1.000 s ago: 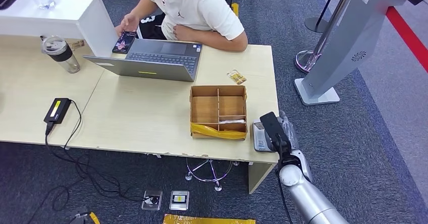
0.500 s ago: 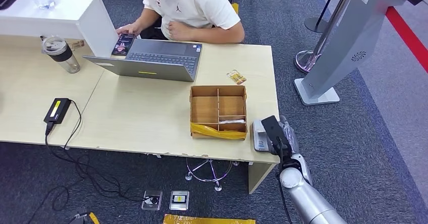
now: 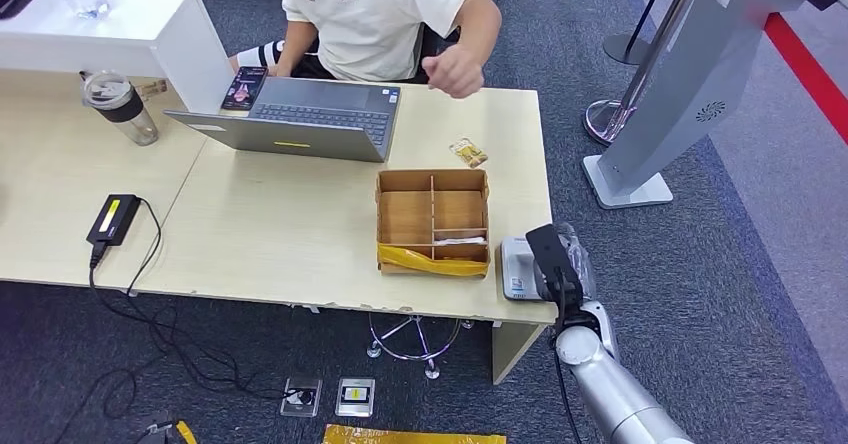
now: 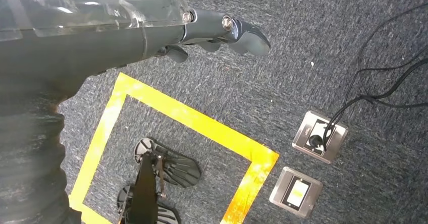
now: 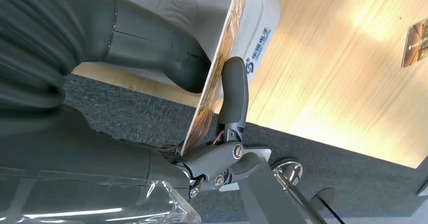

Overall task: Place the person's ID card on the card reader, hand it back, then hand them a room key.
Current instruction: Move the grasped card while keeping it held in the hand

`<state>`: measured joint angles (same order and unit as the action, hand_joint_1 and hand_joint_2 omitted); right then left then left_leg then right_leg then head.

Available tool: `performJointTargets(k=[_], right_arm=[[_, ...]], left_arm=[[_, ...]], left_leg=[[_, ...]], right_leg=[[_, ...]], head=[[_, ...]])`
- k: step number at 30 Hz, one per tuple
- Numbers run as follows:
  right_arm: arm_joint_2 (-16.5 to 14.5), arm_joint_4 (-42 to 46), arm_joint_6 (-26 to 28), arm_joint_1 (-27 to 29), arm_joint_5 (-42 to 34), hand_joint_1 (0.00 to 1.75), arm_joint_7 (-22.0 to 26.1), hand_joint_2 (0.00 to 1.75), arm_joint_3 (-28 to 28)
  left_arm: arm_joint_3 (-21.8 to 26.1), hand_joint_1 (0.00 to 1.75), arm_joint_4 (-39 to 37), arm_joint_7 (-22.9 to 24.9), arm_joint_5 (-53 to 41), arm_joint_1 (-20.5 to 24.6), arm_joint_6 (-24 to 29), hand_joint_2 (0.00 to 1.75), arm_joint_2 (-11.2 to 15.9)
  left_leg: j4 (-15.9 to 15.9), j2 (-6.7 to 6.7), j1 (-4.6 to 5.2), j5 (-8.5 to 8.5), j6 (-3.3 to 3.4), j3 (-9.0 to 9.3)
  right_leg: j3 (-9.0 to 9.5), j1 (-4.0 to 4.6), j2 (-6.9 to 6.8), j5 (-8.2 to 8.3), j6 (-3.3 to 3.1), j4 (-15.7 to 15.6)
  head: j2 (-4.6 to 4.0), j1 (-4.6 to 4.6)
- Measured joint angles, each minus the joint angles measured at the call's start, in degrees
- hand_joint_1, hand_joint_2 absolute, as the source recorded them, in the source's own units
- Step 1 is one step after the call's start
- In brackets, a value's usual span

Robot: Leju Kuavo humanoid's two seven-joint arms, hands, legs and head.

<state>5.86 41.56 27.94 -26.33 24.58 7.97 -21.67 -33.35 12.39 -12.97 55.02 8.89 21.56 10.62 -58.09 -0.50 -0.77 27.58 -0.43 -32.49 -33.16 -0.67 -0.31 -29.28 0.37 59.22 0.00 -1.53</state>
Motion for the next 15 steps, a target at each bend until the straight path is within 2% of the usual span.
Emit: performJointTargets(k=[10, 15], right_arm=[[-0.2, -0.4, 1.9, -3.9, -6.3, 1.75, 3.5, 1.75, 2.2], [0.8, 5.7, 3.3, -8.7, -12.0, 1.75, 5.1, 1.75, 6.3]], left_arm=[[0.0, 0.00, 0.0, -0.1, -1.0, 0.0, -0.7, 1.75, 0.0], [0.0, 0.00, -0.1, -0.8, -1.7, -0.2, 0.6, 1.75, -0.1]], left_leg=[[0.0, 0.01, 0.00, -0.01, 0.00, 0.01], [0.0, 0.02, 0.04, -0.03, 0.01, 0.01]], right_leg=[[0.00, -0.01, 0.01, 0.01, 0.01, 0.0], [0.00, -0.04, 0.03, 0.08, 0.05, 0.0]], head=[[0.00, 0.00], [0.00, 0.00]])
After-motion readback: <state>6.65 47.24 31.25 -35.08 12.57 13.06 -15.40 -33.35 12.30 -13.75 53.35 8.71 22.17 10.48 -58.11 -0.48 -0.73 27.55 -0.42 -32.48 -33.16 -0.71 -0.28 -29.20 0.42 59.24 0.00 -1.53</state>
